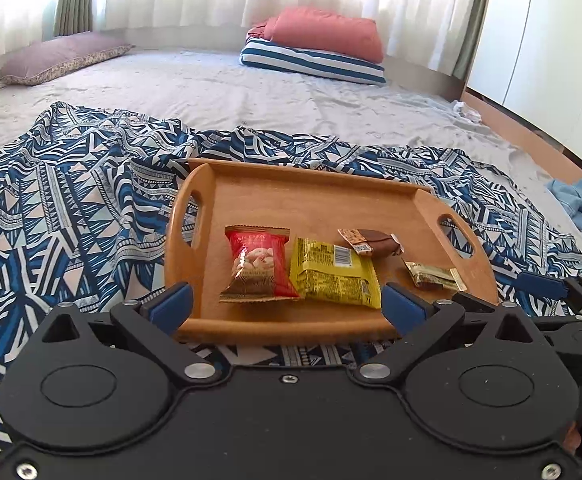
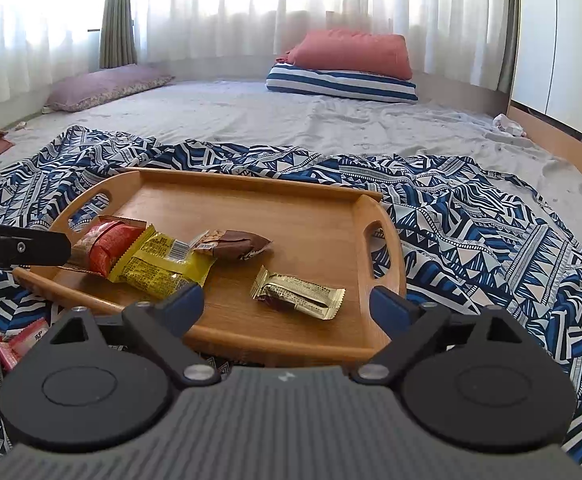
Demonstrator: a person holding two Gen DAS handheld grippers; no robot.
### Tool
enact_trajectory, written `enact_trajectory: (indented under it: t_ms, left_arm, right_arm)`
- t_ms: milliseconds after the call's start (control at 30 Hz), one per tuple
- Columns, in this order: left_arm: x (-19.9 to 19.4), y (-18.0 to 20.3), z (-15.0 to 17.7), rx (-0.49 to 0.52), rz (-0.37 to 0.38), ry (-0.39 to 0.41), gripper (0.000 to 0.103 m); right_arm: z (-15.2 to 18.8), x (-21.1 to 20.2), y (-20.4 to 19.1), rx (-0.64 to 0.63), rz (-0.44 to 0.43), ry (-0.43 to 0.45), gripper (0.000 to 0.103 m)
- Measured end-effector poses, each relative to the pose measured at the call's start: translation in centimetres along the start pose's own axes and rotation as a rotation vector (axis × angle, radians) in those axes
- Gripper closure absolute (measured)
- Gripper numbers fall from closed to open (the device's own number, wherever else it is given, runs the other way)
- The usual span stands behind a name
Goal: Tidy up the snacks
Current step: 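Move both tools back to the snack pile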
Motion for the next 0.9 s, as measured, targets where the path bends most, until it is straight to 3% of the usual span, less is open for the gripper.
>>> enact_trajectory:
  t_ms: [467,900]
  left_arm:
    - [-4.2,-0.8,4.6,-0.027,-0.002,0.015,0.001]
    - [-4.7,-3.1,9.1,-0.054,-0.064,0.012,0.001]
  right_arm:
    - [3.5,-5.0,1.0,0.082,-0.051,0.007,0.0]
    - [7.2,-7.8,0.8,0.136,-0.04,0.063,0.0]
Point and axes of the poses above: each gripper's, at about its wrist camera, not at the fingertips, and x roughly the way its jaws point, y to its right, z to its underside, the point moved 9 cm from there along x, roughly the way its jaws point, and after that the axes turned 7 degrees about x, right-handed, at the moved point
